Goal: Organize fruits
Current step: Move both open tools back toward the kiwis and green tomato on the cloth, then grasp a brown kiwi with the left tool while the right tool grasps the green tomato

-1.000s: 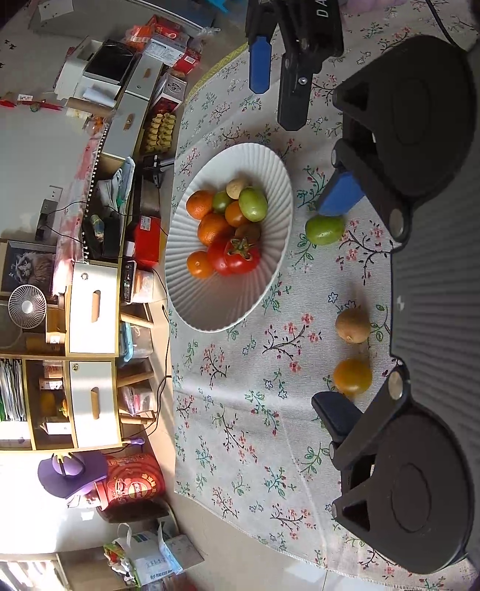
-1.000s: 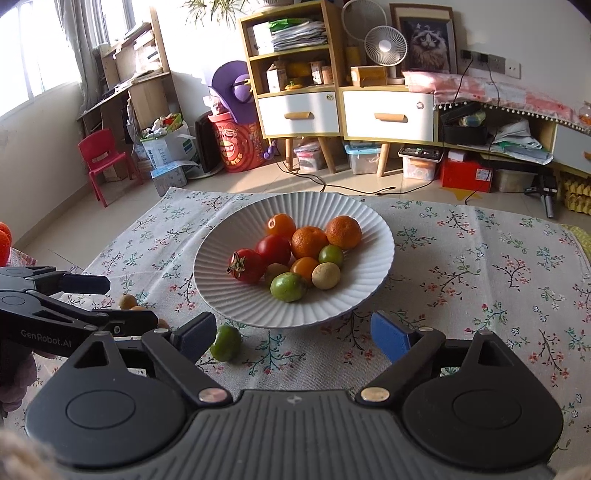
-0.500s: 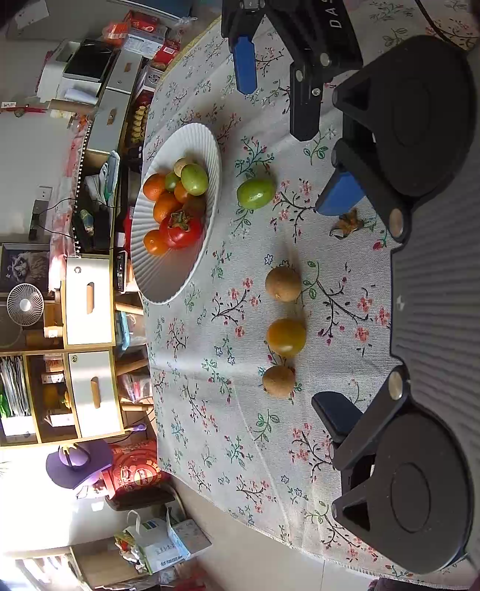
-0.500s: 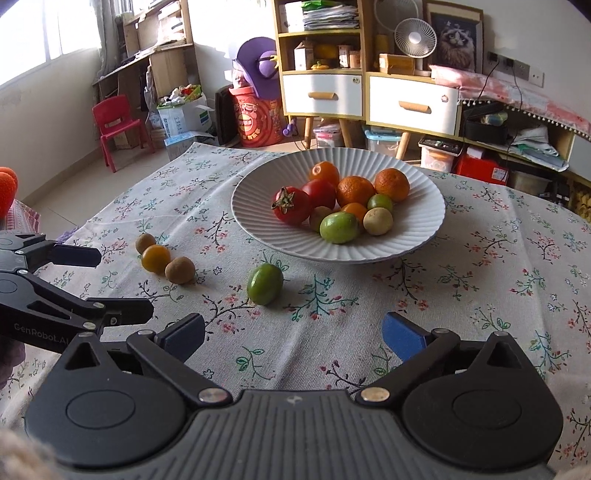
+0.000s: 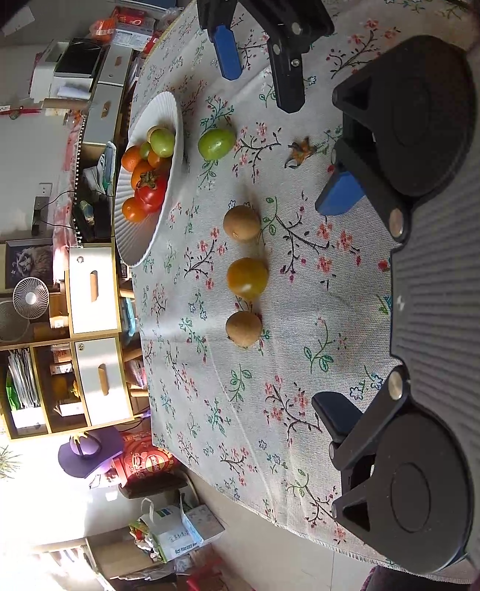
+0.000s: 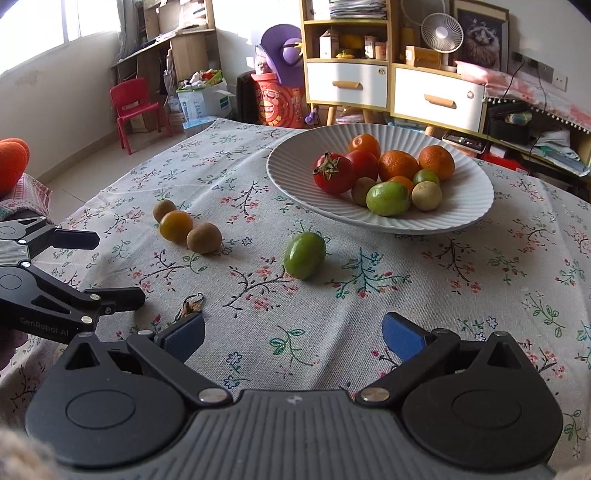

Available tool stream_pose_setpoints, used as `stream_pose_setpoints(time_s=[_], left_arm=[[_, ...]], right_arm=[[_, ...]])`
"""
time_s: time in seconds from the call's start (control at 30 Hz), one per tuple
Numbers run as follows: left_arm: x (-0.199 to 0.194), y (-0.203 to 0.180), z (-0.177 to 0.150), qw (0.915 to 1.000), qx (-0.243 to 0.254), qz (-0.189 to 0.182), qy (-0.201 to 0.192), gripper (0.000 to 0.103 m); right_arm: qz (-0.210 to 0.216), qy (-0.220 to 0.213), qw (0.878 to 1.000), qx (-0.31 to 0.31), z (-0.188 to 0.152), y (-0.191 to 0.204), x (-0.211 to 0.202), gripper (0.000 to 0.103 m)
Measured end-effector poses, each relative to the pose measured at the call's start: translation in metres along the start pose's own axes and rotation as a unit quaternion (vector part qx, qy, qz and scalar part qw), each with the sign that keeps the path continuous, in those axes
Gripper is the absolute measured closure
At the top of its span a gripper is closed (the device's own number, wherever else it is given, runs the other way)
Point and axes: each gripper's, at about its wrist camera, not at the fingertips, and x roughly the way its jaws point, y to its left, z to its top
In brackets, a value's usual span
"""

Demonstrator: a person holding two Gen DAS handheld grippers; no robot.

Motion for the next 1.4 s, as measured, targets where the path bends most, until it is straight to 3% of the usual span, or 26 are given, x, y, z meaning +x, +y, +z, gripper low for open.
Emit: stream_pose_setpoints(time_s=[0.43, 0.67, 0.83, 1.1, 1.4], left_arm=[[0.023, 0.038, 0.013, 0.9976, -0.066, 0.02, -0.004, 0.008], [0.03, 0.037, 0.021, 0.9975, -0.067, 0.019, -0.009, 0.01], [0.032, 0.033, 0.028, 0.9976, -0.066, 0.015, -0.018, 0.027], [0.033, 0.025, 0.034, 0.998, -0.059, 0.0, -0.025, 0.058], [0.032, 0.021, 0.035, 0.998, -0.057, -0.011, -0.024, 0.083]], right_arm=[[0.0, -0.014, 1.0, -0.027, 0.006, -0.002, 0.012, 0.002], [-0.008, -0.029, 0.999, -0.018, 0.013, -0.008, 0.017, 0.02], [-0.008, -0.034, 0.999, -0.019, 0.016, -0.01, 0.018, 0.032], [0.012, -0.033, 0.999, -0.021, 0.022, -0.012, 0.019, 0.063], [0.033, -0.028, 0.999, -0.012, 0.024, -0.011, 0.019, 0.078]])
